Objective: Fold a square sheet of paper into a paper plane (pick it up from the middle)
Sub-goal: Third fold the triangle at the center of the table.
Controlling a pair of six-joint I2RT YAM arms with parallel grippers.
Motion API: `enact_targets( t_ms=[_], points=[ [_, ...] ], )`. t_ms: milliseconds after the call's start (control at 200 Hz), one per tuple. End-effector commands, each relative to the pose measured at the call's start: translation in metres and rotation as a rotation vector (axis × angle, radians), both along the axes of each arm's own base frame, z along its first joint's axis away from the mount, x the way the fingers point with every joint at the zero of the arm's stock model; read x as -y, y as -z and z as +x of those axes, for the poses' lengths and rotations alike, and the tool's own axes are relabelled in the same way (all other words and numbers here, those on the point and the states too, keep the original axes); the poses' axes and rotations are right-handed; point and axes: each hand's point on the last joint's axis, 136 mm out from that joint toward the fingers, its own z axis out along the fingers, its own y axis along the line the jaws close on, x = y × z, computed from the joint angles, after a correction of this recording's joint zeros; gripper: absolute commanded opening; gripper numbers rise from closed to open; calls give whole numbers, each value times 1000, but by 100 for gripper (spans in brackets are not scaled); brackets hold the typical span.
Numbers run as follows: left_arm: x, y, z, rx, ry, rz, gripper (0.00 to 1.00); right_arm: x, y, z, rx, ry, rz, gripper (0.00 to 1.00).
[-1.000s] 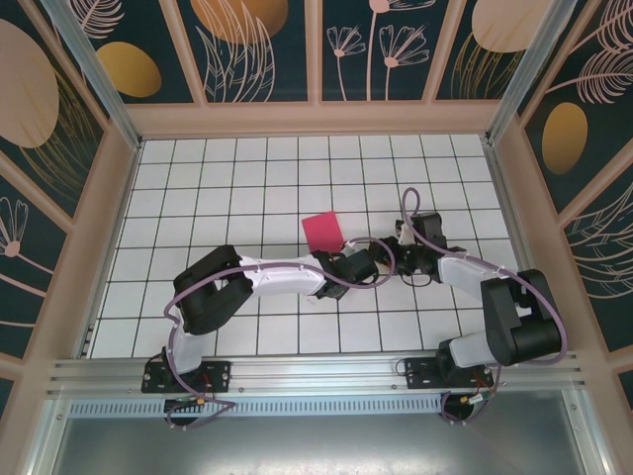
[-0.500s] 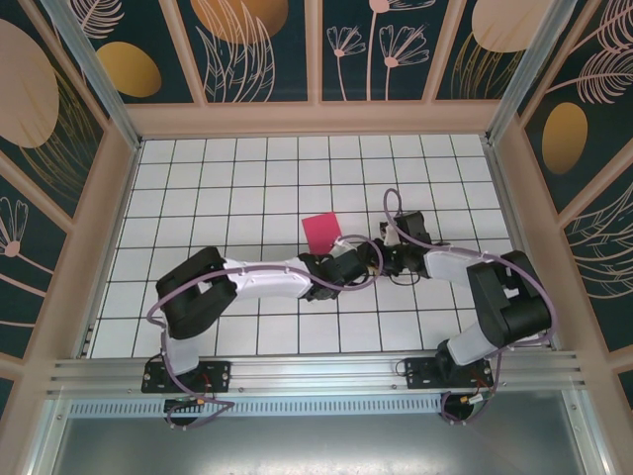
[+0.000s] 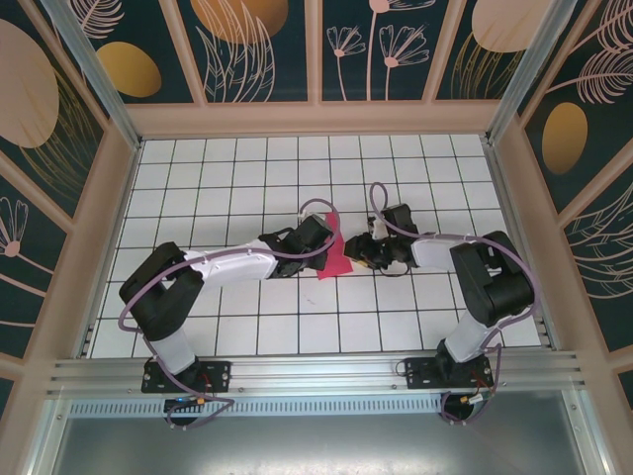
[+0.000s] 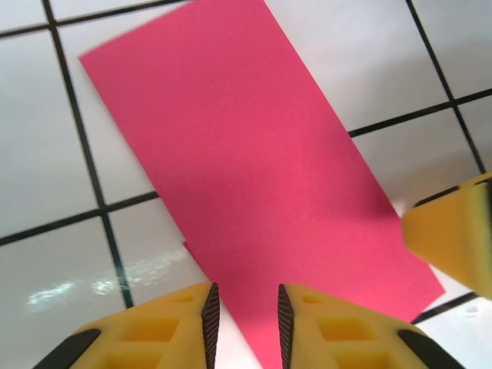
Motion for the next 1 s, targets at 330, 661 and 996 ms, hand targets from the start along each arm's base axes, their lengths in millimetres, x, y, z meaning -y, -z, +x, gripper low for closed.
enact_targets(
  t_ms=[330, 661, 996],
  points=[
    [6, 3, -6, -42, -2, -107, 36, -19, -15, -2, 32, -66, 81, 41],
    [-5, 12, 0, -55, -57, -61, 30, -10, 5, 8, 9, 1, 1, 43],
    [-1, 31, 8, -120, -75, -104, 30, -23, 2, 3, 3, -49, 50, 42]
  ],
)
